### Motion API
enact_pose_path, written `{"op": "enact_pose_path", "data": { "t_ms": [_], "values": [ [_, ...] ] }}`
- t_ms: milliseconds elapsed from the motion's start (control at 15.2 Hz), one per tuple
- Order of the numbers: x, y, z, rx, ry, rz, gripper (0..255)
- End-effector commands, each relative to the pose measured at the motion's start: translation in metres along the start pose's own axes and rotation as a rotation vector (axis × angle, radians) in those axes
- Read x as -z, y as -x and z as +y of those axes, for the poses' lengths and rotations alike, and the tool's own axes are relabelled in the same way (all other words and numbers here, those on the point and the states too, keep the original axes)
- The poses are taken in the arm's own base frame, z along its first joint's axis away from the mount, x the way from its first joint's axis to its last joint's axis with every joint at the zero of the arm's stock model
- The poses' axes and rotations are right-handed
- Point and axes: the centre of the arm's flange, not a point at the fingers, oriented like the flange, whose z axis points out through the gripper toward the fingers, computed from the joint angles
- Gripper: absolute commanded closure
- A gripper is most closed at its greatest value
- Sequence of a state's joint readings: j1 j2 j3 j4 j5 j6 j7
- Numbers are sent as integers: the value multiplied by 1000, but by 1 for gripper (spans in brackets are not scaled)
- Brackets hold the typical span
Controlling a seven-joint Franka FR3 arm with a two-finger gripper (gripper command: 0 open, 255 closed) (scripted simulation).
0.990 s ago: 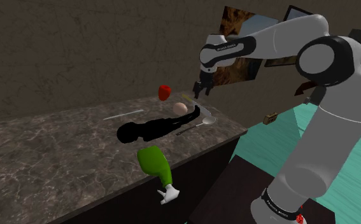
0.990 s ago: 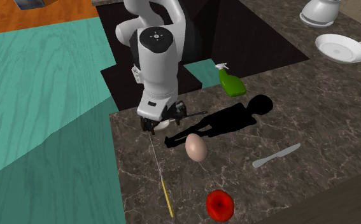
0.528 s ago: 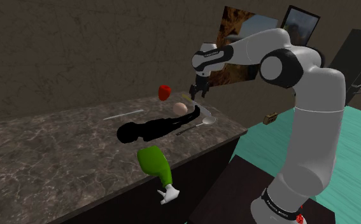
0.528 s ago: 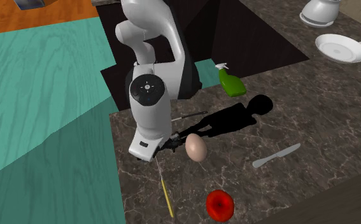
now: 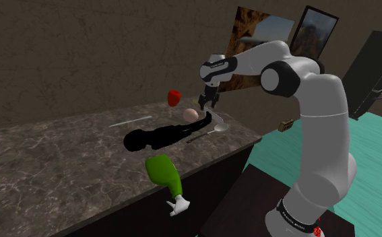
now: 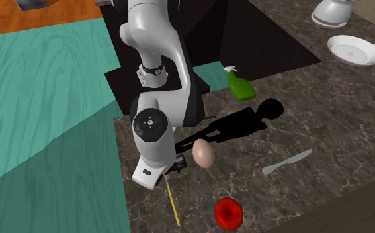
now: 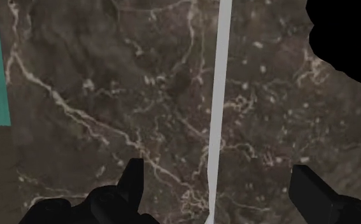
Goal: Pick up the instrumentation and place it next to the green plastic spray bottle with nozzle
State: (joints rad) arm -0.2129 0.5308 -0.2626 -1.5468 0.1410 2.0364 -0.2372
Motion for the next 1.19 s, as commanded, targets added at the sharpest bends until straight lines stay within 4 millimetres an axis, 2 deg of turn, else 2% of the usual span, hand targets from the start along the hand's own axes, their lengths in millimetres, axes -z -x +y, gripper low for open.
{"op": "enact_pose_path", "data": {
  "t_ms": [0,132,594,660,1122],
  "values": [
    [-11,-1,1,0,0,0,0],
    [-19,-1,1,0,0,0,0],
    [-19,-1,1,0,0,0,0],
    [-19,-1,1,0,0,0,255],
    [-19,-1,1,0,0,0,255]
  ]
}}
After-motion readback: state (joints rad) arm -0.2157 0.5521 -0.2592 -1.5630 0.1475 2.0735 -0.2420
